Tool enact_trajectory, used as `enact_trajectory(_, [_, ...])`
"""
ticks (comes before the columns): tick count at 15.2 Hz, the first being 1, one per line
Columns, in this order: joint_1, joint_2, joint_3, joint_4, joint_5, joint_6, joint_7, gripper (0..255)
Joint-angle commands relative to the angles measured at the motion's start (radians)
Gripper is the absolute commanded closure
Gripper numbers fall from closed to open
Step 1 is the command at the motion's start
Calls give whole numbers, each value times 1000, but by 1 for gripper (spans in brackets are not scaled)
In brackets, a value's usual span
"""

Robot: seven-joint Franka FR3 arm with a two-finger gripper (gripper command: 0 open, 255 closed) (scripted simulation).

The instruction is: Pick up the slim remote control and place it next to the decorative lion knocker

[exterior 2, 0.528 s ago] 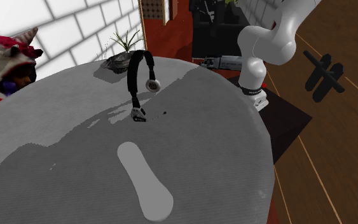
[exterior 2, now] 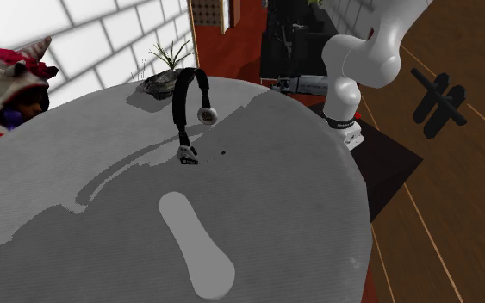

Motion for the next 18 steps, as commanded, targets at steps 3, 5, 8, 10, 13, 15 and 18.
enact_trajectory(3, [-13, 85, 101, 24, 63, 75, 214, 0])
enact_trajectory(5, [-24, 139, 148, 45, 84, 116, 315, 0])
enact_trajectory(8, [-43, 231, 215, 89, 99, 177, 467, 0])
enact_trajectory(10, [-58, 299, 258, 126, 97, 216, 569, 0])
enact_trajectory(13, [-80, 411, 315, 194, 75, 269, 727, 0])
enact_trajectory(15, [-93, 492, 348, 247, 47, 299, 835, 0])
enact_trajectory(18, [-102, 620, 384, 337, -13, 335, 999, 0])
